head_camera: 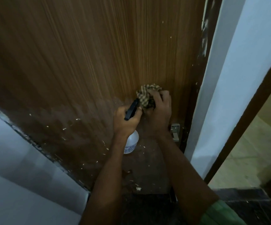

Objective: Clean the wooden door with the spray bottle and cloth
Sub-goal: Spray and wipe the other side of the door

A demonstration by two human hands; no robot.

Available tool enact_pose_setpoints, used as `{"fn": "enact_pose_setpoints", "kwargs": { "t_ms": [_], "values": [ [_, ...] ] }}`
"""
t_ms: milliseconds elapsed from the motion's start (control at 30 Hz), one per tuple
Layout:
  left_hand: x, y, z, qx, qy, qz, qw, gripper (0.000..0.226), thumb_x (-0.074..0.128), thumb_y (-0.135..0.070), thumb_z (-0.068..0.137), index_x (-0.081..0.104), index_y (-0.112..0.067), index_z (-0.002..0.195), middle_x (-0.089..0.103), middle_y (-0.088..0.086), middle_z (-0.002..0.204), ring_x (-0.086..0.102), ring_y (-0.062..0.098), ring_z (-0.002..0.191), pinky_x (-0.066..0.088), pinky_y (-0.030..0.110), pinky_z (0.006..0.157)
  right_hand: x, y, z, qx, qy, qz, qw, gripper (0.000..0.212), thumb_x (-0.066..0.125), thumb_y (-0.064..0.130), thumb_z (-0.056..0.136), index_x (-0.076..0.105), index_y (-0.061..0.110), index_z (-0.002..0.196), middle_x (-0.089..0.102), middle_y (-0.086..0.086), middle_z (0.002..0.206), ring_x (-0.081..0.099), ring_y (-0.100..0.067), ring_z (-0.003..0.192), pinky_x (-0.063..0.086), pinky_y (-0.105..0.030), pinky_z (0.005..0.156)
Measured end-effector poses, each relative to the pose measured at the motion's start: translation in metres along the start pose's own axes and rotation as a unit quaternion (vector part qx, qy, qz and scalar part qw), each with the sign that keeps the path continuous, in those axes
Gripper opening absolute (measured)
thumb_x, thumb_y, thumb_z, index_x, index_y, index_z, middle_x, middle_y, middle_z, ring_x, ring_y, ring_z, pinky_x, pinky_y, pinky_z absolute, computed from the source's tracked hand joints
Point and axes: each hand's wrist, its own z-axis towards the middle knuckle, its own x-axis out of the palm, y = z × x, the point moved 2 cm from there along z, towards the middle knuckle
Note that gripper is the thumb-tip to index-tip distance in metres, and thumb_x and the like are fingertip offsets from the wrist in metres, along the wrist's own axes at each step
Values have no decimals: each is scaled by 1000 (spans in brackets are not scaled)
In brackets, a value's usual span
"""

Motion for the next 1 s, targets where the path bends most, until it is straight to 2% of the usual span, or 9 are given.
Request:
{"fn": "enact_pose_setpoints", "kwargs": {
  "t_ms": [133,200,367,467,633,767,867,933,1000],
  "values": [
    [-12,4,1,7,4,21,1000,49,68,-50,88,56,-13,58,52,0,50,54,26,46,41,41,48,22,-24,-68,-2,123,-50,991,58,88,31,73,65,23,125,53,-1,129,51,-20,113,55,-36,79],
    [-17,9,3,-9,-1,20,1000,47,69,-50,88,58,-14,60,53,2,50,56,26,47,43,41,49,27,-28,-82,22,153,-36,987,56,88,34,73,65,26,123,54,2,128,51,-18,113,56,-40,78],
    [-26,18,0,-13,-11,11,1000,47,71,-37,89,57,-4,60,54,12,50,55,33,45,43,43,46,18,21,-24,12,55,29,998,37,70,30,85,66,26,122,53,3,117,52,-17,105,49,-31,74],
    [-34,22,-1,-17,-22,36,999,51,71,-39,91,60,2,62,55,17,51,55,38,47,45,50,46,26,29,-16,24,35,42,998,41,62,31,84,67,22,123,54,-3,113,54,-20,102,45,-28,73],
    [-50,21,4,-31,-20,15,999,44,76,-29,96,62,0,66,58,16,56,59,38,52,48,50,51,49,2,-93,44,182,19,982,52,64,56,79,64,28,123,50,5,119,52,-14,104,52,-37,80],
    [-68,26,14,-20,-14,6,1000,52,72,-46,90,61,-3,64,58,16,54,58,39,49,48,50,47,50,47,-53,68,62,68,993,32,70,33,82,68,25,113,51,9,112,54,-11,95,51,-34,76],
    [-82,30,15,-9,-7,9,1000,52,73,-37,92,51,-6,57,51,15,49,52,39,45,40,47,44,58,72,-19,76,-23,122,989,47,65,5,72,67,20,116,50,5,111,56,-17,93,49,-31,73],
    [-93,33,16,-10,1,16,1000,51,76,-31,94,55,0,59,52,16,49,53,37,45,40,47,44,70,71,-31,88,-11,99,991,45,67,8,73,66,20,117,50,4,112,54,-15,94,50,-31,72],
    [-102,38,19,-17,1,27,999,47,79,-24,96,58,-1,61,56,16,51,56,36,46,43,46,46,83,61,-67,95,55,65,992,38,71,27,78,64,24,116,51,5,114,51,-9,97,51,-31,77]
  ]
}}
